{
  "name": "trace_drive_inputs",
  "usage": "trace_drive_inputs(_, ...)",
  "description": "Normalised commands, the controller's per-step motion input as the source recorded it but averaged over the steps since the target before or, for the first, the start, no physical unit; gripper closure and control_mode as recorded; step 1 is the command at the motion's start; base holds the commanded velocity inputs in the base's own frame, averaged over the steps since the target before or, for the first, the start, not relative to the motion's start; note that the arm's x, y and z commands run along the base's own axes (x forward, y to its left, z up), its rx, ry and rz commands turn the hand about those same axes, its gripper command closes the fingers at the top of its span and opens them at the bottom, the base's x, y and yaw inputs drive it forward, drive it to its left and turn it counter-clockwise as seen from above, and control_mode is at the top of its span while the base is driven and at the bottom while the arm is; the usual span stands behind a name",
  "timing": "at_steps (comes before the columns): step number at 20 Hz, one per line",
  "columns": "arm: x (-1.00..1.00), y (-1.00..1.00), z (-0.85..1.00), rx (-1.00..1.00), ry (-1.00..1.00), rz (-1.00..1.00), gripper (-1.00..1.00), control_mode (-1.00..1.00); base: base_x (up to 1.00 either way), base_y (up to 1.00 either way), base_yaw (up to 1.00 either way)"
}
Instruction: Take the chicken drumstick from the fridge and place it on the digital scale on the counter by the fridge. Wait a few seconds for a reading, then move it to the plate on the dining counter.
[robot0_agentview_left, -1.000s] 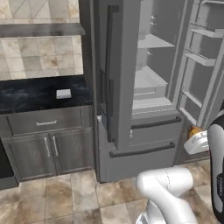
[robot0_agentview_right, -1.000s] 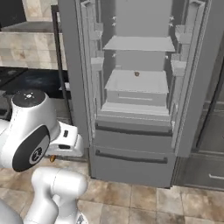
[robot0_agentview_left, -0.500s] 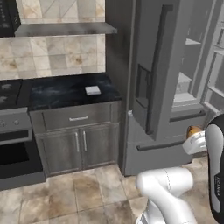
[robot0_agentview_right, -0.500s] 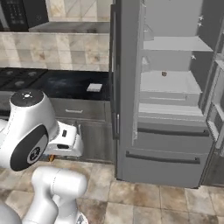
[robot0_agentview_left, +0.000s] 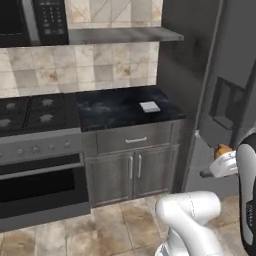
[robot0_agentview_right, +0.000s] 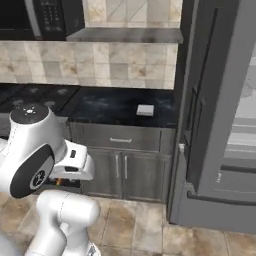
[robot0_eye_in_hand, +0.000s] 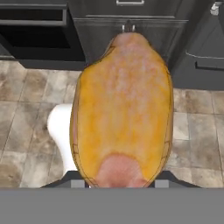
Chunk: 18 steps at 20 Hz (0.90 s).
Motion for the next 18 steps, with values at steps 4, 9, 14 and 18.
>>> trace_drive_inputs(4, 0.0, 0.0, 0.0, 0.0, 0.0, 0.0, 1.0, 1.0, 1.0, 0.7, -0.01)
trace_drive_inputs(9, 0.0, 0.0, 0.0, 0.0, 0.0, 0.0, 1.0, 1.0, 1.0, 0.27, -0.22)
trace_drive_inputs(14, 0.0, 0.0, 0.0, 0.0, 0.0, 0.0, 1.0, 1.0, 1.0, 0.0, -0.23)
trace_drive_inputs(18, 0.0, 0.0, 0.0, 0.0, 0.0, 0.0, 1.0, 1.0, 0.61, 0.03, -0.16)
